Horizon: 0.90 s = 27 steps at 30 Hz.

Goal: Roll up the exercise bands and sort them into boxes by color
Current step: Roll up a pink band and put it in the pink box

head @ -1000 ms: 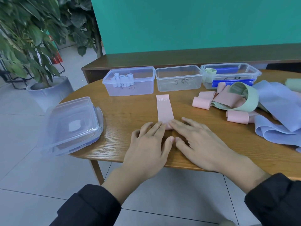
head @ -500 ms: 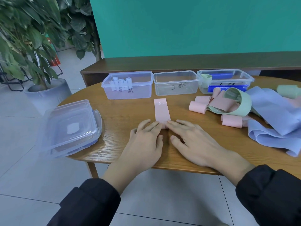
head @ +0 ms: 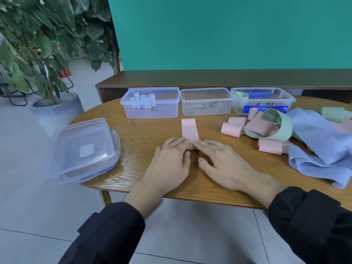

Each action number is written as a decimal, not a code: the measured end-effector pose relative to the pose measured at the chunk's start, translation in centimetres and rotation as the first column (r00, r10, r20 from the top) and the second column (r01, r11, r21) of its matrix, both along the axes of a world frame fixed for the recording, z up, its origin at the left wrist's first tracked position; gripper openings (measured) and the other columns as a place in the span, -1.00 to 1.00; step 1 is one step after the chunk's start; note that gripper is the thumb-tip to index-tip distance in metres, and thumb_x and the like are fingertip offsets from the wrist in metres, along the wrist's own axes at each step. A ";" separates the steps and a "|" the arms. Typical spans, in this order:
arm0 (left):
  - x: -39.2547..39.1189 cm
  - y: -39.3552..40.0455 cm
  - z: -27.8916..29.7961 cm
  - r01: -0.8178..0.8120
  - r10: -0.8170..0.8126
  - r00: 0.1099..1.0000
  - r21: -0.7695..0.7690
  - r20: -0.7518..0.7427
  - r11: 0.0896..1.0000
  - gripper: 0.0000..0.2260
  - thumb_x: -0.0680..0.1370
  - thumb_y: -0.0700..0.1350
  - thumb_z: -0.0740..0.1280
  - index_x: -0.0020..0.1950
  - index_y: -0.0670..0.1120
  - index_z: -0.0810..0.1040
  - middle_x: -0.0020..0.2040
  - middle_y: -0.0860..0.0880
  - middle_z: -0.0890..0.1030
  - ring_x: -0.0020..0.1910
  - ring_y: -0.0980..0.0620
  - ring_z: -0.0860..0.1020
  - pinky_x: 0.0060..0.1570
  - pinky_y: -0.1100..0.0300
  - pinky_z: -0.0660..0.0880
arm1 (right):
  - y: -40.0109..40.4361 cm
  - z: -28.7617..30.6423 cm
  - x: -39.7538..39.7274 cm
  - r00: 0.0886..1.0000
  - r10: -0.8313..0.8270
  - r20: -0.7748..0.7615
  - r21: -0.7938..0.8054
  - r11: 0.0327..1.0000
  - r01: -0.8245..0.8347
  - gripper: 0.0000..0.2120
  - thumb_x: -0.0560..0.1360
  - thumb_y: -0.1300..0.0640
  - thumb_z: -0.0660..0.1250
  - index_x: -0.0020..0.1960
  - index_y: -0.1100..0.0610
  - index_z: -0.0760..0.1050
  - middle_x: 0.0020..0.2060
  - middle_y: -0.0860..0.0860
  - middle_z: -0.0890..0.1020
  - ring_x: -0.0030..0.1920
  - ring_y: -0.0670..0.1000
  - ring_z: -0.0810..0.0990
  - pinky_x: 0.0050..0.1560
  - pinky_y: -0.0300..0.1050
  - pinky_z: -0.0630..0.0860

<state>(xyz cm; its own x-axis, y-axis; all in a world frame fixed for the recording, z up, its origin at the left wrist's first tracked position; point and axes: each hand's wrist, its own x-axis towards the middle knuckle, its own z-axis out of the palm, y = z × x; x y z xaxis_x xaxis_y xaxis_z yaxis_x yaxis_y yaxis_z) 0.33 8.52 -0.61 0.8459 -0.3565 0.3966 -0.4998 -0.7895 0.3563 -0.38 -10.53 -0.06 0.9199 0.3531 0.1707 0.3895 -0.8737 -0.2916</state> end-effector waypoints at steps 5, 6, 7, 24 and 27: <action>0.6 0.0 -0.3 -0.003 0.003 1.000 0.068 -0.003 0.998 -0.68 0.65 -0.06 0.16 0.38 0.12 0.50 0.35 0.17 0.53 0.44 0.10 0.33 0.29 0.03 0.37 | 0.1 0.0 0.5 1.000 0.009 0.000 0.009 1.000 -0.009 -0.45 0.65 -0.09 0.10 0.62 -0.06 0.14 0.58 -0.15 0.25 0.58 -0.11 0.12 0.57 -0.01 0.12; 0.7 0.0 -0.3 -0.014 0.015 1.000 0.086 -0.011 0.996 -0.69 0.66 -0.04 0.16 0.39 0.13 0.47 0.37 0.19 0.50 0.46 0.11 0.30 0.28 0.05 0.32 | 0.1 0.0 0.4 1.000 0.016 0.022 0.042 0.999 -0.017 -0.46 0.64 -0.08 0.12 0.61 -0.06 0.18 0.56 -0.15 0.28 0.57 -0.13 0.15 0.57 0.00 0.15; 0.8 -0.1 -0.3 -0.024 0.026 0.999 0.101 -0.020 0.995 -0.69 0.67 -0.03 0.16 0.40 0.12 0.44 0.39 0.21 0.48 0.47 0.12 0.27 0.28 0.05 0.29 | 0.1 0.0 0.3 0.999 0.021 0.045 0.074 0.997 -0.024 -0.47 0.64 -0.07 0.13 0.59 -0.06 0.23 0.54 -0.15 0.33 0.56 -0.14 0.18 0.56 0.00 0.19; 2.1 -0.1 -0.7 -0.091 0.091 0.995 0.006 -0.046 0.996 -0.66 0.65 -0.11 0.17 0.42 -0.10 0.44 0.35 -0.05 0.53 0.33 -0.10 0.42 0.27 -0.12 0.45 | -0.1 -0.9 5.3 0.989 -0.069 0.133 0.212 0.977 0.040 -0.74 0.63 0.08 0.31 0.29 0.02 0.60 0.11 0.04 0.68 0.15 0.01 0.60 0.21 -0.14 0.48; 1.6 0.0 -0.5 -0.085 0.085 0.996 -0.028 -0.008 0.996 -0.71 0.65 -0.16 0.20 0.34 -0.07 0.53 0.34 -0.03 0.55 0.33 -0.09 0.43 0.29 -0.07 0.45 | 0.1 -1.0 5.6 0.985 -0.069 0.158 0.234 0.972 0.031 -0.77 0.63 0.15 0.32 0.24 0.06 0.64 0.08 0.06 0.70 0.10 0.01 0.62 0.16 -0.21 0.46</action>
